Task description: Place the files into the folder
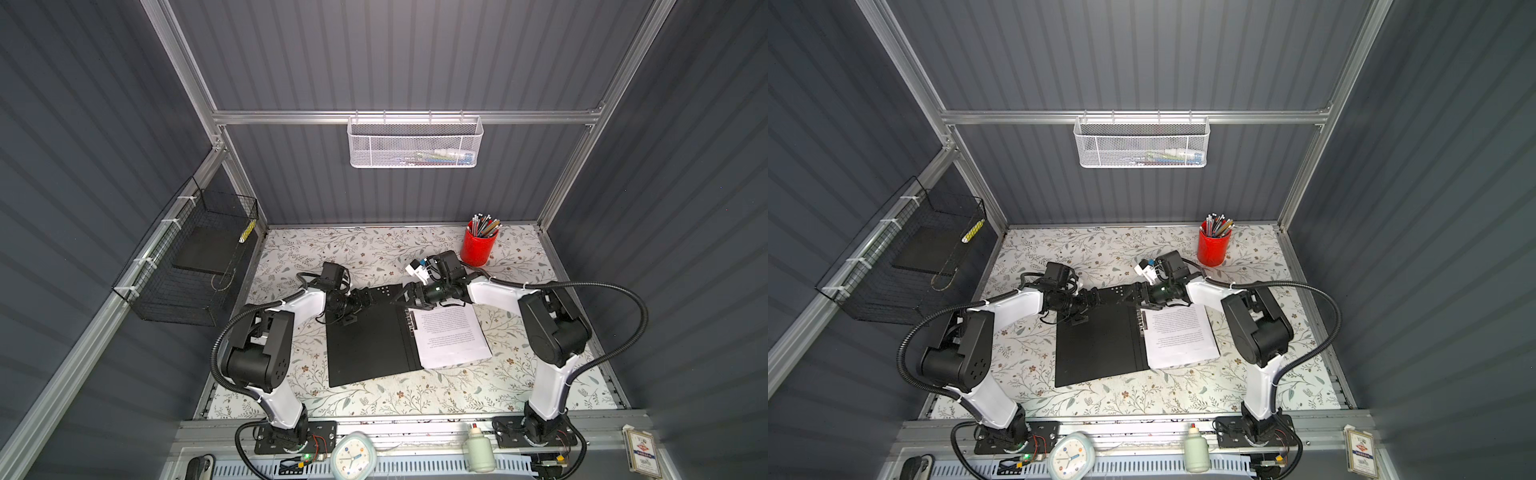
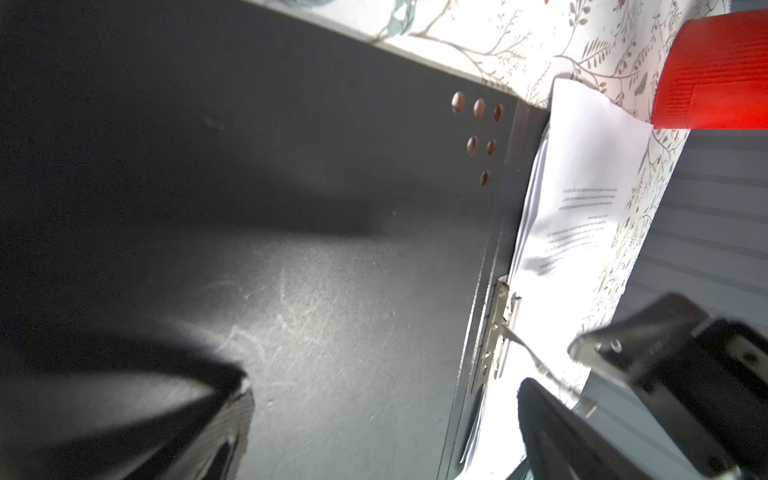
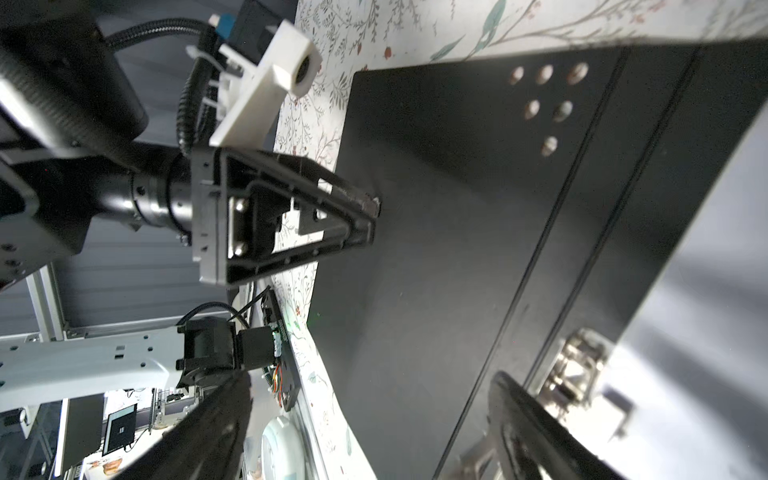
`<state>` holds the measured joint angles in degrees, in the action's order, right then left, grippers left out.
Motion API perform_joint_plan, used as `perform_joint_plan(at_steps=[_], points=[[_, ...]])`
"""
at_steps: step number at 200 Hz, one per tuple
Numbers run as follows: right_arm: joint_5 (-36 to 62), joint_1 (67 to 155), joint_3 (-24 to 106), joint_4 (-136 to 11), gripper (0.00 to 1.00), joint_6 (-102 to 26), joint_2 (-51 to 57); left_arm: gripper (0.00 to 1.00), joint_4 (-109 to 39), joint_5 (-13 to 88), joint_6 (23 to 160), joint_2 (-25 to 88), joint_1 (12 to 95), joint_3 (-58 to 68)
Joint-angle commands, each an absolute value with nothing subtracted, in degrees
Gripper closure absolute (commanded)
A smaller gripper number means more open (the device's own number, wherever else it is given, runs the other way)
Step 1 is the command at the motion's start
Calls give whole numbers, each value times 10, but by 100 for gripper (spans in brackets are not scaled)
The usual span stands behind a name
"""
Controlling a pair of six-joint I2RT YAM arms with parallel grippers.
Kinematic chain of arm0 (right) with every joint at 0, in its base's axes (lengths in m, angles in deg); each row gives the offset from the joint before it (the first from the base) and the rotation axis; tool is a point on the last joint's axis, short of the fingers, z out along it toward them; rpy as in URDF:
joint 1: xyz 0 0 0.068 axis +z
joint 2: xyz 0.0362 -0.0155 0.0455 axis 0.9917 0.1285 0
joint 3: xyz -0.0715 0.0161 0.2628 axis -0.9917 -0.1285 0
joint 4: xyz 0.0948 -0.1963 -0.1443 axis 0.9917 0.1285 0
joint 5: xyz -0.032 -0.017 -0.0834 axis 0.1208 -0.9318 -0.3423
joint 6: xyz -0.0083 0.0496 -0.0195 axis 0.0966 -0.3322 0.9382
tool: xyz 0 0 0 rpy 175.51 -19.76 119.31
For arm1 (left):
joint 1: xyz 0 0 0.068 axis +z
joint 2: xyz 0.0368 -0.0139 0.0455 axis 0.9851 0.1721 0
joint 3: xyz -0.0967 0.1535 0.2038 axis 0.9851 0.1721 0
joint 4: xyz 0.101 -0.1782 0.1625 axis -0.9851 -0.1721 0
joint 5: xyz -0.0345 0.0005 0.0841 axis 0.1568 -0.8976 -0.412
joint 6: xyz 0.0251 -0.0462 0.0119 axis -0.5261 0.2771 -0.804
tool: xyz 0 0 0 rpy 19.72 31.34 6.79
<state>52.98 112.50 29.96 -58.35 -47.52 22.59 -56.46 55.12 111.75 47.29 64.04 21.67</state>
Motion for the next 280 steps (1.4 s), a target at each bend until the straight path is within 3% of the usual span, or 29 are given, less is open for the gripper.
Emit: perform_joint_plan(at_steps=[1, 21, 65, 130, 163, 196, 222, 250, 263, 280], points=[[507, 1133, 268, -574, 11, -482, 192, 0, -589, 537, 1106, 476, 642, 230], [468, 1136, 244, -572, 12, -494, 157, 0, -587, 538, 1103, 474, 642, 230], [428, 1136, 221, -576, 1, -556, 115, 0, -585, 539, 1101, 480, 642, 226], [321, 1135, 212, -510, 1, -619, 61, 0, -600, 516, 1082, 473, 642, 213], [199, 1131, 232, -421, 1, -674, 48, 0, -594, 507, 1080, 467, 642, 217], [322, 1084, 146, -542, 1, -773, 30, 0, -582, 511, 1079, 468, 642, 220], [286, 1102, 167, -512, 1, -804, 33, 0, -574, 510, 1077, 468, 642, 223], [244, 1149, 188, -516, 20, -882, 47, 0, -572, 500, 1074, 459, 642, 234], [245, 1163, 206, -515, 37, -926, 71, 0, -572, 495, 1073, 456, 642, 239], [243, 1179, 209, -532, 44, -979, 91, 0, -571, 490, 1075, 453, 642, 241]])
